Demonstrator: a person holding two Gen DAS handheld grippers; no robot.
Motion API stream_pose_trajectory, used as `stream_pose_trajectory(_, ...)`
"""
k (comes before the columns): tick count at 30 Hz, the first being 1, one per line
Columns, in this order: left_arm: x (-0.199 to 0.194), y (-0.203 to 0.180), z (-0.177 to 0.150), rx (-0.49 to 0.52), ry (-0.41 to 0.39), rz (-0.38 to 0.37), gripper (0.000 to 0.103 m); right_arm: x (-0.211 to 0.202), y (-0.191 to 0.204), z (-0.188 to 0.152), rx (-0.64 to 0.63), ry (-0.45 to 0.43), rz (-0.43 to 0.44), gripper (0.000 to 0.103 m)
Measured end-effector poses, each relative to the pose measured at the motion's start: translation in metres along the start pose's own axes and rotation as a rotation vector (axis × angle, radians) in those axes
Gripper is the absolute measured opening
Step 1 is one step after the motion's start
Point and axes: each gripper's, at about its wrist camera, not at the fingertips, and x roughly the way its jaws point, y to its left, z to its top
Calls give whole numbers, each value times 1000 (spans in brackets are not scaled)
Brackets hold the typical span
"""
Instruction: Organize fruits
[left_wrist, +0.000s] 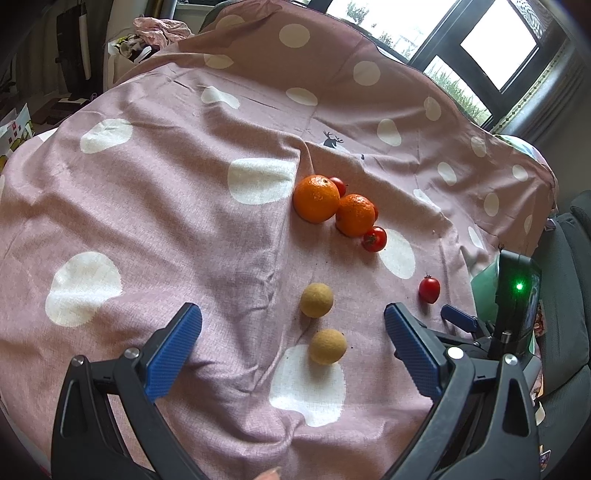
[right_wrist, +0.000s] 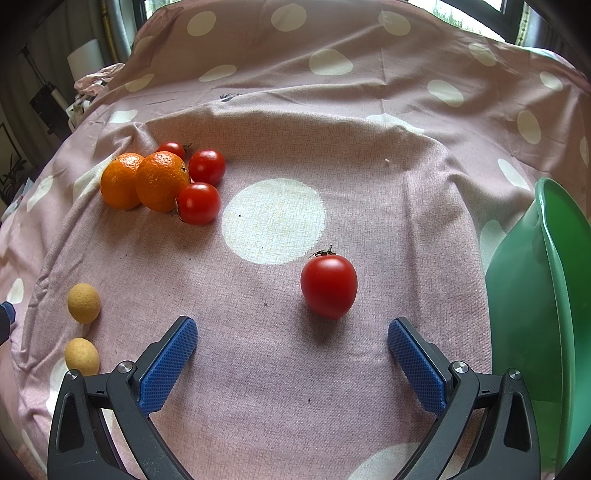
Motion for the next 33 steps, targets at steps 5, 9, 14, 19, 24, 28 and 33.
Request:
stream_pose_trajectory(5, 1, -3, 0, 17, -1, 5, 100, 1, 0, 1, 0, 0, 0, 102)
stream_pose_trajectory(9, 1, -4, -1, 24, -3, 12, 100, -1, 0, -1, 0, 0, 0, 102)
stream_pose_trajectory(14, 1, -5, -1, 27, -4, 10, 101, 0, 0, 0, 0, 0, 0, 102)
stream_pose_trajectory(19, 2, -7, -2, 41, 1, 9, 102, 0, 0, 0, 0, 0, 0, 102)
stream_pose_trajectory(24, 2, -9, -2, 49, -1, 14, 102, 0, 0, 0, 0, 0, 0, 102)
stream_pose_trajectory(28, 2, -8, -2, 49, -1, 20, 102, 1, 0, 1, 0, 0, 0, 102)
stream_pose_trajectory(33, 3, -8, -2, 50, 0, 25, 102, 0, 0, 1, 0, 0, 0, 102)
